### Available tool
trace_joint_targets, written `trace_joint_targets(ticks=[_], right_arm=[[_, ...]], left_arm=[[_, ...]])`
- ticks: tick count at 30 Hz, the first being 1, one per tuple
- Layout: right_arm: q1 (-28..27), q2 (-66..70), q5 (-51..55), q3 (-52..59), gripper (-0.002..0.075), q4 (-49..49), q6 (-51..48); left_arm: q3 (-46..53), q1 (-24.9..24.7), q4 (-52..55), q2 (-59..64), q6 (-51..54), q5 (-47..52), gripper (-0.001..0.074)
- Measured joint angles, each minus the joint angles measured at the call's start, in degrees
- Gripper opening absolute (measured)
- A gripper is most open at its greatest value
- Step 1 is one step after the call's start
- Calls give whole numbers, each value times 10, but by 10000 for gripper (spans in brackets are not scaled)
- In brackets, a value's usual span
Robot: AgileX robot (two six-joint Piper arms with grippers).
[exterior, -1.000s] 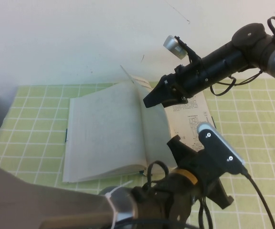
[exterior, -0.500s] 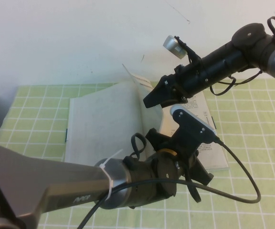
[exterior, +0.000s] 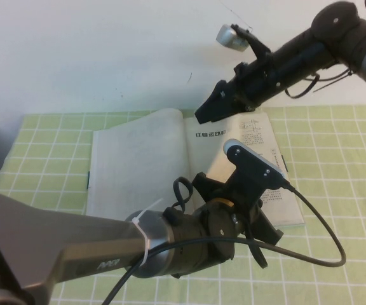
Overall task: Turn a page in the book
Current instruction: Open the closed book
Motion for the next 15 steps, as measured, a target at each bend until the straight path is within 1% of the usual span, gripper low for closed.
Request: trace_joint_targets(ticks=[4,9,12,15], right_arm=[[0,0,3,-54,389,-54,22],[0,0,8,-114,389,-176,78],[0,0,9,-119,389,-244,109],[0,0,13,-111,386,-285,124]], left_arm=[[0,0,-3,0,1,0,-4],[0,6,-8,9,1,2,-4],[0,12,-14,17,1,6,-4],[0,17,-19,19,1,7,-4]])
